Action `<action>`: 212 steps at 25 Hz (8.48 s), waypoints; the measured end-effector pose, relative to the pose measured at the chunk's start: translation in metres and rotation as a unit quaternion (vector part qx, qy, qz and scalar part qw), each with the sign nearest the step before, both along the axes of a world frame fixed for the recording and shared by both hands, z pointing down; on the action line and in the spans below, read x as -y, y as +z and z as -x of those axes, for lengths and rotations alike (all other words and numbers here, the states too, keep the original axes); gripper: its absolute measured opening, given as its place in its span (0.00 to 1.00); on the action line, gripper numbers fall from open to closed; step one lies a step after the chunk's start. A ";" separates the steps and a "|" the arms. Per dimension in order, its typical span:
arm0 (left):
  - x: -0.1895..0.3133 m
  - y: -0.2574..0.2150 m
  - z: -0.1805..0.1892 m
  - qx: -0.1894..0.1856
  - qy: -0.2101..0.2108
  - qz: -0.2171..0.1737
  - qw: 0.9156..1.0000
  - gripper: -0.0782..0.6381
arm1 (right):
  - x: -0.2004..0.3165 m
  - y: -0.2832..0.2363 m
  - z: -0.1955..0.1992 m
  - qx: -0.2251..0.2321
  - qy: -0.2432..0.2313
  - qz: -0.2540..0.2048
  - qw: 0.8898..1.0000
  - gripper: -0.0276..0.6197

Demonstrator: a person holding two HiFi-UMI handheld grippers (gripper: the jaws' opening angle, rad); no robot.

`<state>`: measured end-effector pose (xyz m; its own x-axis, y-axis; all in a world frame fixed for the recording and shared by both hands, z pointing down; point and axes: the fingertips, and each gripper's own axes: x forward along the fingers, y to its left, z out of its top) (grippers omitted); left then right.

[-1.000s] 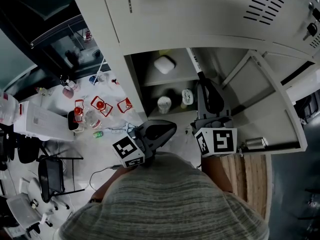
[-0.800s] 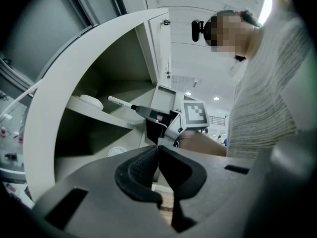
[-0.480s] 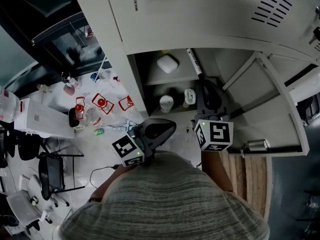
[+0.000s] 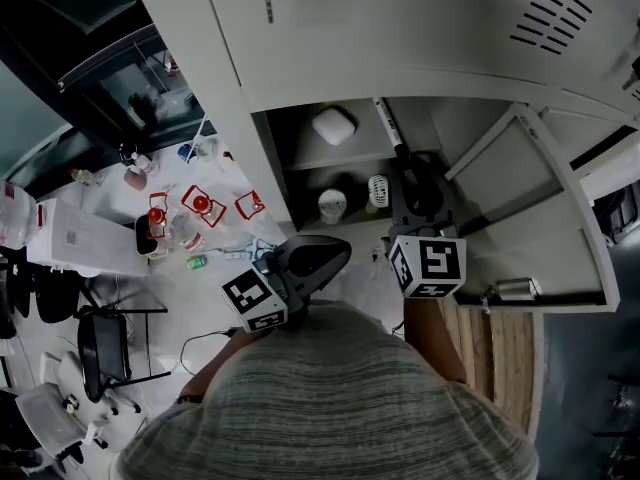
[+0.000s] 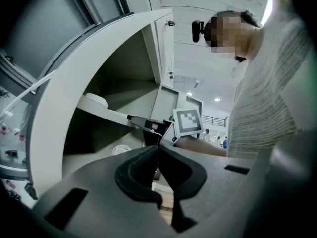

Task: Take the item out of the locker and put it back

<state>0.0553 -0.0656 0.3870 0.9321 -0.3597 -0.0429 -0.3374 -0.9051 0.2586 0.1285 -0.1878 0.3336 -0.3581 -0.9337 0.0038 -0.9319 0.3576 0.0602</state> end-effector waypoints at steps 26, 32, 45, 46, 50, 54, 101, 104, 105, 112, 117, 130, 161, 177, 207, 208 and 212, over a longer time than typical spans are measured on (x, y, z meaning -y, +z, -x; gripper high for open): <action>-0.002 0.004 0.000 -0.006 0.001 0.011 1.000 0.12 | -0.008 0.078 0.013 -0.002 -0.019 0.104 0.994 0.36; -0.003 0.006 0.003 -0.007 -0.003 0.014 1.000 0.12 | -0.007 0.101 0.017 -0.009 -0.020 0.121 0.992 0.36; -0.004 0.005 0.006 -0.007 -0.009 0.012 1.000 0.12 | -0.002 0.123 0.016 -0.024 -0.021 0.145 0.989 0.31; -0.004 0.005 0.006 -0.007 -0.010 0.012 1.000 0.12 | -0.001 0.123 0.016 -0.024 -0.020 0.144 0.989 0.31; -0.004 0.006 0.005 -0.005 -0.010 0.011 1.000 0.12 | -0.001 0.123 0.014 -0.019 -0.016 0.145 0.989 0.31; -0.003 0.007 0.007 -0.005 -0.014 0.012 1.000 0.12 | -0.004 0.120 0.014 -0.021 -0.016 0.142 0.990 0.31; 0.004 0.009 0.013 -0.007 -0.034 0.014 0.999 0.12 | -0.011 0.104 0.018 -0.004 -0.015 0.112 0.994 0.31; 0.004 0.008 0.014 -0.008 -0.036 0.015 0.999 0.12 | -0.008 0.112 0.015 0.001 -0.011 0.115 0.993 0.30; 0.004 0.008 0.014 -0.008 -0.036 0.015 0.999 0.12 | -0.007 0.115 0.015 0.003 -0.010 0.117 0.993 0.31; 0.003 0.010 0.013 -0.007 -0.034 0.017 0.999 0.12 | -0.005 0.121 0.014 -0.006 -0.010 0.106 0.994 0.31; 0.002 0.010 0.012 -0.007 -0.032 0.017 0.999 0.12 | -0.005 0.122 0.016 -0.008 -0.013 0.110 0.994 0.31; 0.002 0.009 0.014 -0.008 -0.034 0.014 0.999 0.12 | -0.007 0.117 0.019 -0.002 -0.034 0.110 0.993 0.35; 0.001 0.009 0.024 -0.007 -0.045 0.015 0.999 0.12 | -0.048 0.054 0.083 -0.018 -0.125 0.036 0.991 0.42; 0.000 0.016 0.041 -0.006 -0.063 0.024 0.998 0.12 | -0.037 0.105 0.099 -0.017 -0.138 0.098 0.985 0.44; 0.004 0.017 0.059 0.000 -0.078 0.027 0.997 0.12 | -0.018 0.199 0.107 -0.066 -0.129 0.218 0.965 0.45; 0.004 0.017 0.060 0.001 -0.078 0.027 0.997 0.12 | -0.018 0.200 0.107 -0.070 -0.127 0.219 0.965 0.45; 0.005 0.016 0.061 0.002 -0.077 0.025 0.997 0.12 | -0.017 0.202 0.107 -0.069 -0.124 0.219 0.965 0.45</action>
<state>-0.0055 -0.0701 0.4034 0.8659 -0.4998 -0.0182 -0.4721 -0.8287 0.3006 0.0215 -0.1704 0.5354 -0.5392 -0.7170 0.4418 -0.8079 0.5886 -0.0308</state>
